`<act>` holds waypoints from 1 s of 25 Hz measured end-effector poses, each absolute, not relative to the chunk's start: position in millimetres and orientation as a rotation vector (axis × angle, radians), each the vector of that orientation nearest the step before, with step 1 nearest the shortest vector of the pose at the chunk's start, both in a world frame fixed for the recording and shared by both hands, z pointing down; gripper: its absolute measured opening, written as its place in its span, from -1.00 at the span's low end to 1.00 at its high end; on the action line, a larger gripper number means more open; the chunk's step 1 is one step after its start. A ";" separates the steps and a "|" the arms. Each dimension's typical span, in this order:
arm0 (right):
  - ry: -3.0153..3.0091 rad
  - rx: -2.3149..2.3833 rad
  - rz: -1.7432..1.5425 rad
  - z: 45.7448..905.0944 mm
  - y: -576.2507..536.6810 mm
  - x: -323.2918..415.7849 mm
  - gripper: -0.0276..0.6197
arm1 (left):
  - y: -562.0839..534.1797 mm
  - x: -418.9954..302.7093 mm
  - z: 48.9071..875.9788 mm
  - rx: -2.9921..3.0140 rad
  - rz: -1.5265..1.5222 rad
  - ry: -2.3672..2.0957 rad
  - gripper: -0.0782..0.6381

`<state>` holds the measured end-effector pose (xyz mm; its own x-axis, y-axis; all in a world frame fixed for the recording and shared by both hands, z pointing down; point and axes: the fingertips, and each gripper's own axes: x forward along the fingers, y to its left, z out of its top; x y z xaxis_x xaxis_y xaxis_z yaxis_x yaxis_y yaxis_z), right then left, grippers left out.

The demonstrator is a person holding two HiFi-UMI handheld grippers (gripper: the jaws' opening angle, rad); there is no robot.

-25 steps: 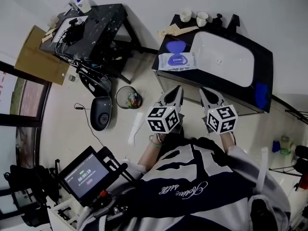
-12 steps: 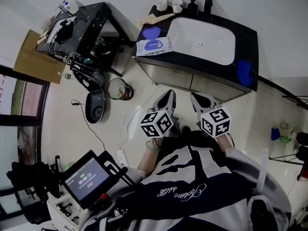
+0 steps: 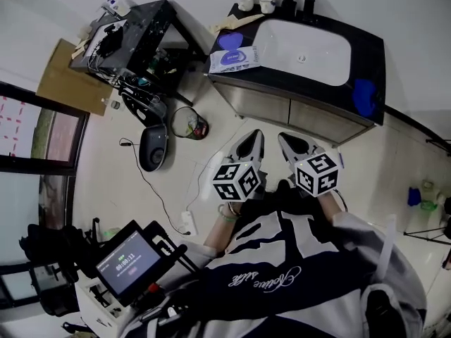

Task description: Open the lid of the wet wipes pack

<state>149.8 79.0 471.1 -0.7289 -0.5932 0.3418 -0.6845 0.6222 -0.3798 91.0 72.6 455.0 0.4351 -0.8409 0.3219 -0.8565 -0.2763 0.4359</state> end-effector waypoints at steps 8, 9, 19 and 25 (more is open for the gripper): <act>-2.693 1.066 0.759 453.7 88.4 138.5 -0.91 | 98.9 73.2 448.2 2.132 0.053 -1.461 -0.79; -2.694 1.058 0.753 453.6 90.6 133.6 -0.91 | 100.4 68.0 447.7 2.129 0.049 -1.468 -0.79; -2.710 1.034 0.664 435.9 112.3 89.5 -0.91 | 117.1 31.4 439.5 2.137 0.031 -1.472 -0.79; -2.707 1.052 0.617 425.1 121.8 76.4 -0.91 | 125.4 18.5 435.1 2.144 0.014 -1.456 -0.79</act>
